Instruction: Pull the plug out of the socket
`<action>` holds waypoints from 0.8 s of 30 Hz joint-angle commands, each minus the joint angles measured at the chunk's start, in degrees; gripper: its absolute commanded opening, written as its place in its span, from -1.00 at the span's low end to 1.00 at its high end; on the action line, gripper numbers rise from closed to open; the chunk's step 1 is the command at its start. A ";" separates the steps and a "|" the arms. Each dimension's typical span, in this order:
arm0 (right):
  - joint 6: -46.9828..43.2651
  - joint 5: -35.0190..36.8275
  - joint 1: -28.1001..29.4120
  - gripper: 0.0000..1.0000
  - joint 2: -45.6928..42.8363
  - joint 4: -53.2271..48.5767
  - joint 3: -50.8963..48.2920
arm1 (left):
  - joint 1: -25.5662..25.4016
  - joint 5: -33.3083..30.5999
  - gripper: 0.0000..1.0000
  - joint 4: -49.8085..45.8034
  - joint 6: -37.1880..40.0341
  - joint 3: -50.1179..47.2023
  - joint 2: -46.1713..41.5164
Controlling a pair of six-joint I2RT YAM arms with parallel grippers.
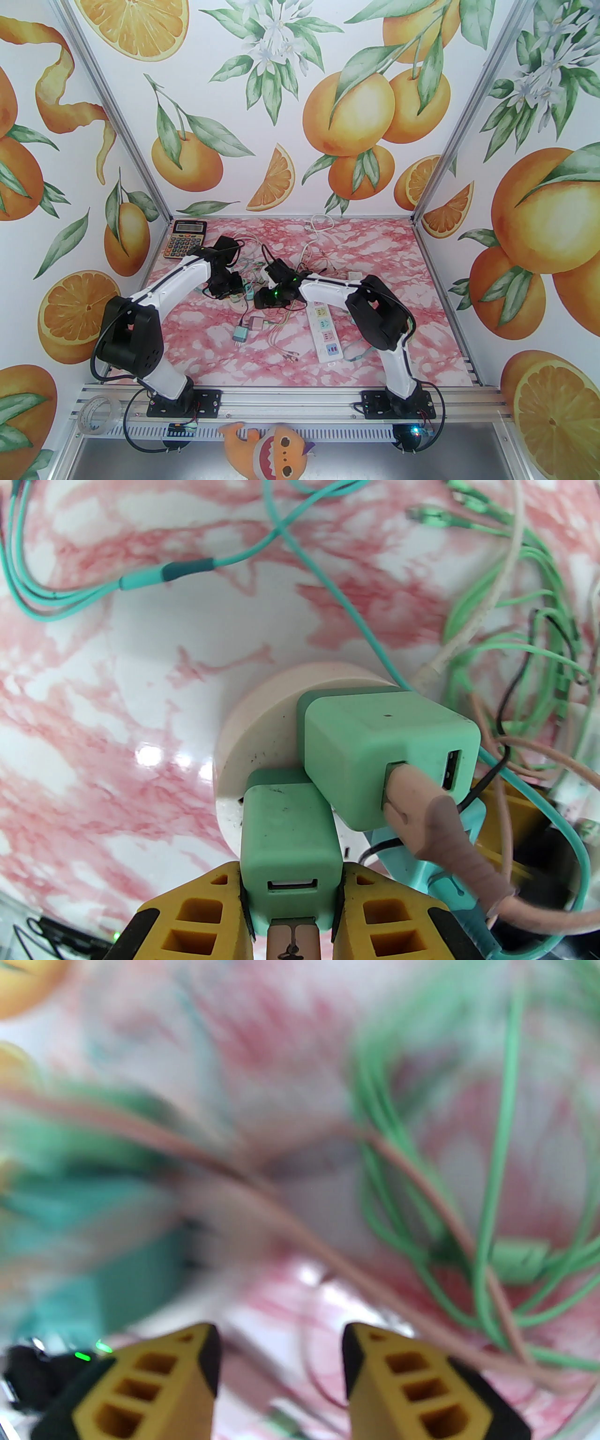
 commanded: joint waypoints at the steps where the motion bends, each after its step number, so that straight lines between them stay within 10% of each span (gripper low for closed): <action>1: -1.15 2.49 0.22 -0.03 2.75 -7.02 -0.99 | -2.13 1.27 -0.65 1.05 -0.53 2.37 -0.67; 24: 10.12 -9.03 -1.87 -0.18 0.81 12.86 -0.49 | 0.95 -1.44 -0.68 4.97 -3.29 -4.83 0.15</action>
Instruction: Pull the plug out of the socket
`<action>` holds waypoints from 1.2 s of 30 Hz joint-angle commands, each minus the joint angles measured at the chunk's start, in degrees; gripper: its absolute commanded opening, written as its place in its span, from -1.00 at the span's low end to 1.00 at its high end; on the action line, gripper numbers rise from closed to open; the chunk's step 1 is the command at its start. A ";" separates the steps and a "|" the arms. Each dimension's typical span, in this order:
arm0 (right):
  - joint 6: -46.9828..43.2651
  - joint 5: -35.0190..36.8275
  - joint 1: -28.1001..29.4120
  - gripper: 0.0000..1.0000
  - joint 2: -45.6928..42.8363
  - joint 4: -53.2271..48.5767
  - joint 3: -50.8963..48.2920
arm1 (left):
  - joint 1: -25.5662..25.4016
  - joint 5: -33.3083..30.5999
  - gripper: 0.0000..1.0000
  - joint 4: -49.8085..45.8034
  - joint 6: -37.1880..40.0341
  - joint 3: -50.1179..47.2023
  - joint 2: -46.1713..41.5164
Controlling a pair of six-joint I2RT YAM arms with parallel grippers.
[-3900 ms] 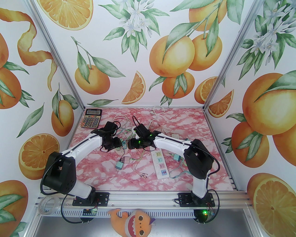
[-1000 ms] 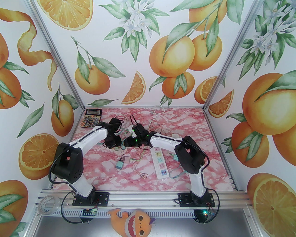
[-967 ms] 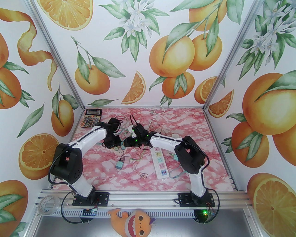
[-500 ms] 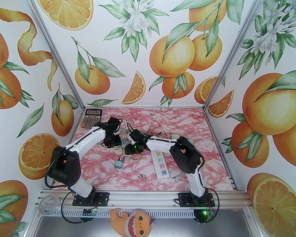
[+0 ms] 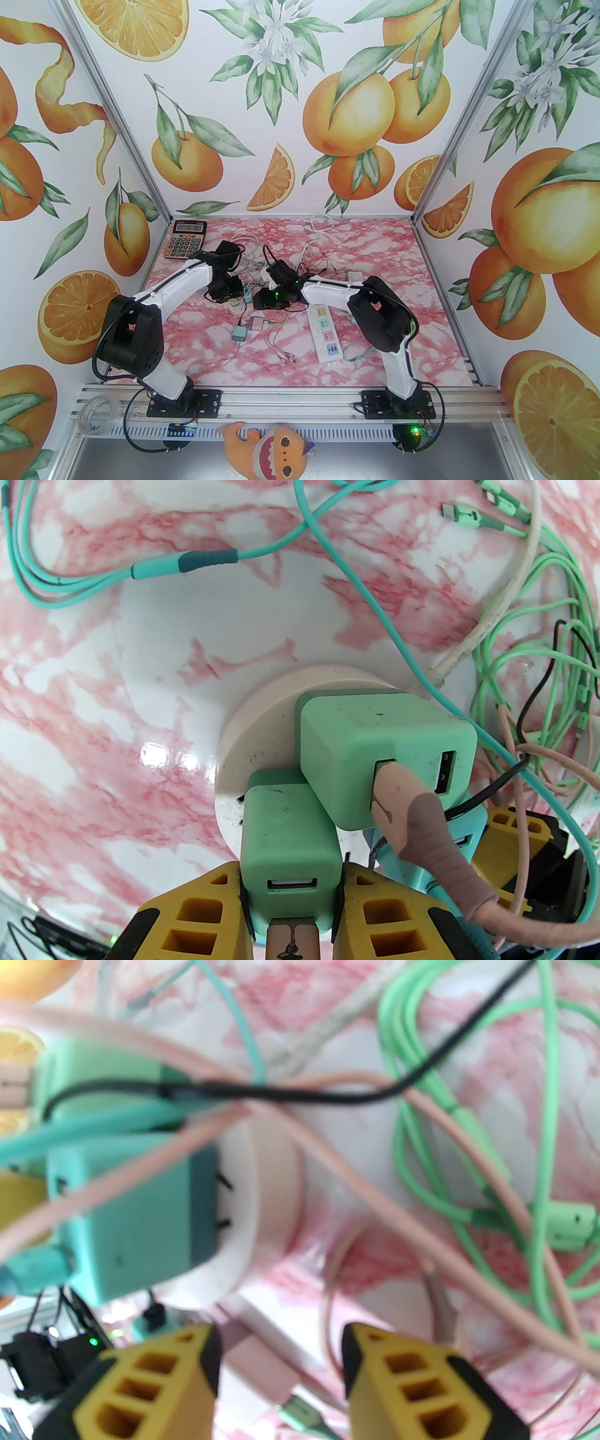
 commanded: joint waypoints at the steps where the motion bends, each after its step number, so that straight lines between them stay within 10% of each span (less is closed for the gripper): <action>1: 4.78 -3.46 -0.66 -0.34 2.68 6.22 2.42 | 0.66 0.37 -0.68 1.82 -1.00 -0.85 0.02; 19: 12.90 -5.44 0.81 -0.40 7.36 15.60 -0.72 | 0.75 3.89 -0.68 3.70 -2.39 -1.61 0.35; 36: 4.00 7.00 2.29 -0.81 13.40 -9.64 2.98 | 0.33 4.57 -0.71 -2.52 -1.32 3.86 1.43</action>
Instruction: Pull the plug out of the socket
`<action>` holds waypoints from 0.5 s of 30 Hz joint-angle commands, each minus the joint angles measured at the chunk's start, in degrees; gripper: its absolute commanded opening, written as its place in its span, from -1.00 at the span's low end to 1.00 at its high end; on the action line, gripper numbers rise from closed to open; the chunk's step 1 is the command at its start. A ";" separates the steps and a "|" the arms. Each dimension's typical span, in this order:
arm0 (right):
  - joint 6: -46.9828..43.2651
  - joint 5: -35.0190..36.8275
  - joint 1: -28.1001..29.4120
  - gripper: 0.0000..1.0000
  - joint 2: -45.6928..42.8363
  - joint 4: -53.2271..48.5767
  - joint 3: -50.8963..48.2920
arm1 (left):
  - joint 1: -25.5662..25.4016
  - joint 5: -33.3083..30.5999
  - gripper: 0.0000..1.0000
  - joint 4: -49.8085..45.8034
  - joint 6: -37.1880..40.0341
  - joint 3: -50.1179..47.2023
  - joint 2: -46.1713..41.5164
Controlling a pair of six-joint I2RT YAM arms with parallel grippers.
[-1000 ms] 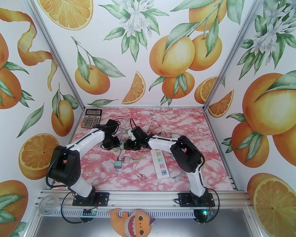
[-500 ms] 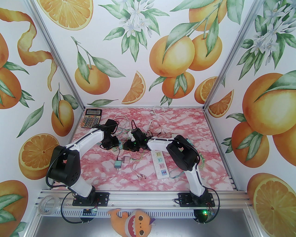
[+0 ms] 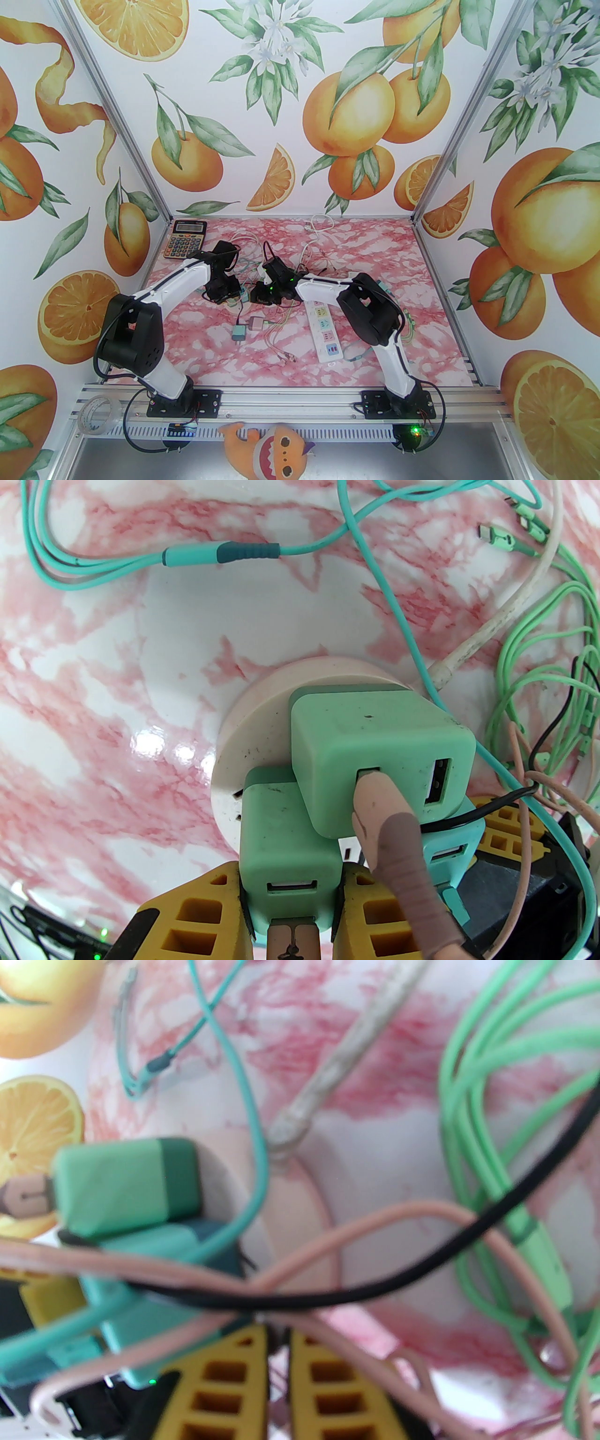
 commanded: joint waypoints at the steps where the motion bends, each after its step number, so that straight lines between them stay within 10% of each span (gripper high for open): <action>1: -2.94 8.06 2.06 -0.81 7.41 -12.31 -2.21 | -0.89 3.67 -0.72 -1.46 0.64 3.37 0.69; 10: -5.42 10.10 3.05 -0.81 7.20 -14.88 -1.23 | 1.49 11.00 -0.77 1.10 -2.05 2.28 -0.33; 15: -6.56 11.14 3.58 -0.81 7.10 -16.36 -0.28 | -0.03 3.26 -0.79 -3.01 0.51 3.93 0.91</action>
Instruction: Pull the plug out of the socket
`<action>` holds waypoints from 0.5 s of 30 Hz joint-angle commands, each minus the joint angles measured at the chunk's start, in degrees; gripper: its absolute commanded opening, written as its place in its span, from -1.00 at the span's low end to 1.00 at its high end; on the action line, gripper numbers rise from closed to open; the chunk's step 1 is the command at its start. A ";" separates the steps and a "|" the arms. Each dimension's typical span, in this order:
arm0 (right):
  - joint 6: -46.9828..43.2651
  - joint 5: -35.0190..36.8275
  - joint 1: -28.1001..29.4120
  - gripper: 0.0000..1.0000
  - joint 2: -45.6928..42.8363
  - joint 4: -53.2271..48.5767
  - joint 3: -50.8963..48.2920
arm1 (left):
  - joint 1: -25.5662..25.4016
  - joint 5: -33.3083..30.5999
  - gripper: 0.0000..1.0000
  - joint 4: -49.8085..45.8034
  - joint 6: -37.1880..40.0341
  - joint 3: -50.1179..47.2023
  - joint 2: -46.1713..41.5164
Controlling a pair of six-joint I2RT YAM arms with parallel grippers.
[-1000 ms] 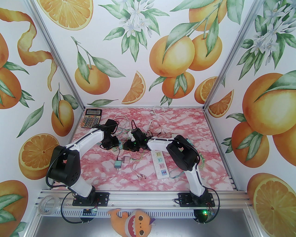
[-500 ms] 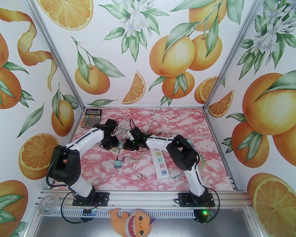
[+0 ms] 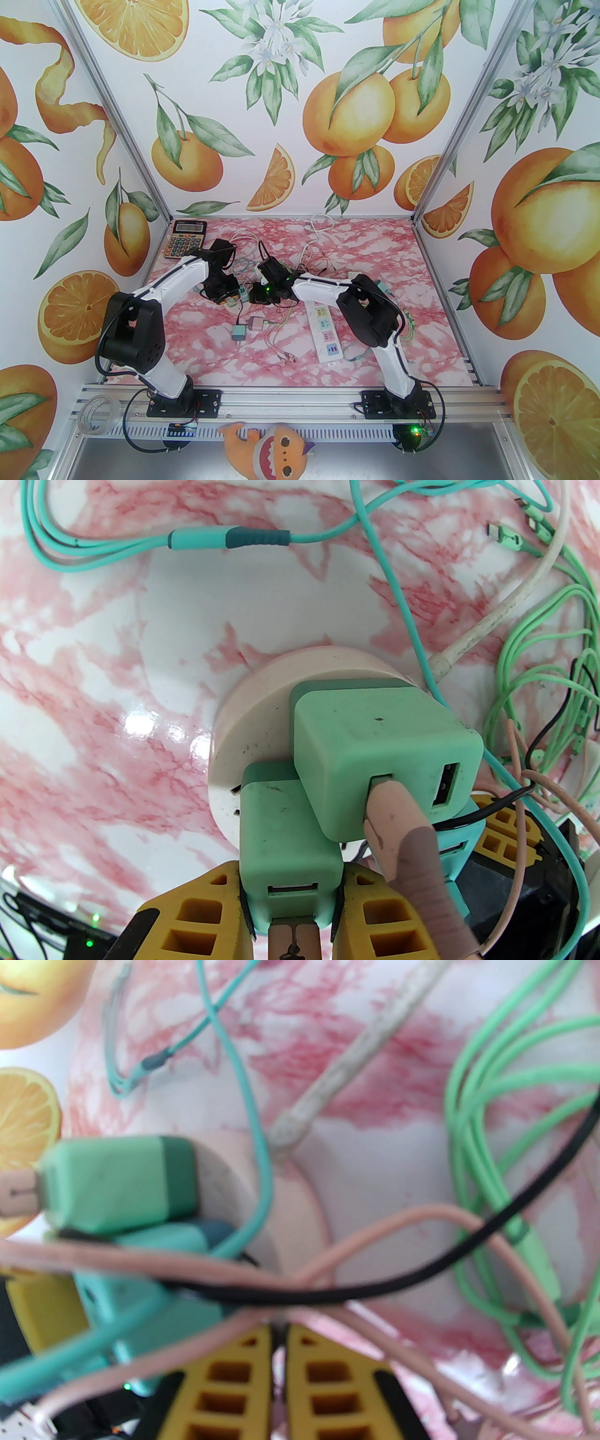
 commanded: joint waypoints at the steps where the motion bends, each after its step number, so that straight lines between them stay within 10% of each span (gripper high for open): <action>1: -2.88 6.33 2.29 -0.81 7.11 -12.03 -2.61 | -2.32 -1.49 -0.79 -2.55 1.62 3.61 0.88; 15: -4.28 7.66 2.86 -0.84 8.96 -15.86 0.28 | -3.10 -2.55 -0.84 -4.74 2.94 3.80 1.34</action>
